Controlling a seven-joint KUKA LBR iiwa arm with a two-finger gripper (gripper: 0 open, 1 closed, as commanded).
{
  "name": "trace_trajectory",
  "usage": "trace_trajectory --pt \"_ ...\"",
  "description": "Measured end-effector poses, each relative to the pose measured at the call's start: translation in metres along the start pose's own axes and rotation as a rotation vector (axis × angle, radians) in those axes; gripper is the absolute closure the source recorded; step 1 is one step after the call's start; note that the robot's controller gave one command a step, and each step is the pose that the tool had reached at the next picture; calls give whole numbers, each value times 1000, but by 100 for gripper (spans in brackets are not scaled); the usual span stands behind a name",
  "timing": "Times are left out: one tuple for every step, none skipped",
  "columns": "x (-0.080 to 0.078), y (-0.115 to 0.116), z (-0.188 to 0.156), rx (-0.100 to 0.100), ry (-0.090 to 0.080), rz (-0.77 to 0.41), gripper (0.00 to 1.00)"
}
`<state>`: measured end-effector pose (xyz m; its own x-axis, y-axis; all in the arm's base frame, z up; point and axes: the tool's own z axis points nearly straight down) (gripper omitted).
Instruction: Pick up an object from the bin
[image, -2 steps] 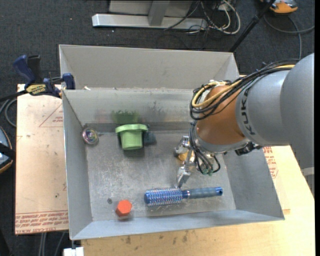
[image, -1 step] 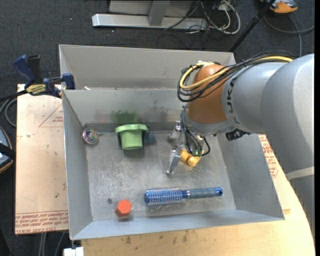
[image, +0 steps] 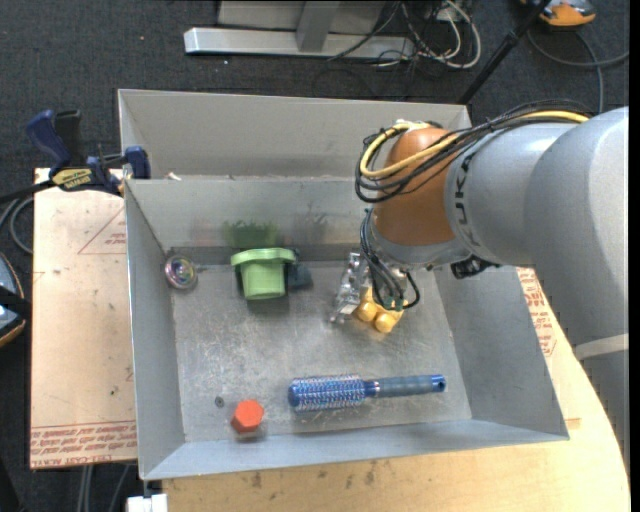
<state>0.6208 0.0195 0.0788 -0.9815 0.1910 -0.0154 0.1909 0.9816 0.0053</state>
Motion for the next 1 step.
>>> trace_trajectory --pt "-2 1 -11 3 10 -1 100"
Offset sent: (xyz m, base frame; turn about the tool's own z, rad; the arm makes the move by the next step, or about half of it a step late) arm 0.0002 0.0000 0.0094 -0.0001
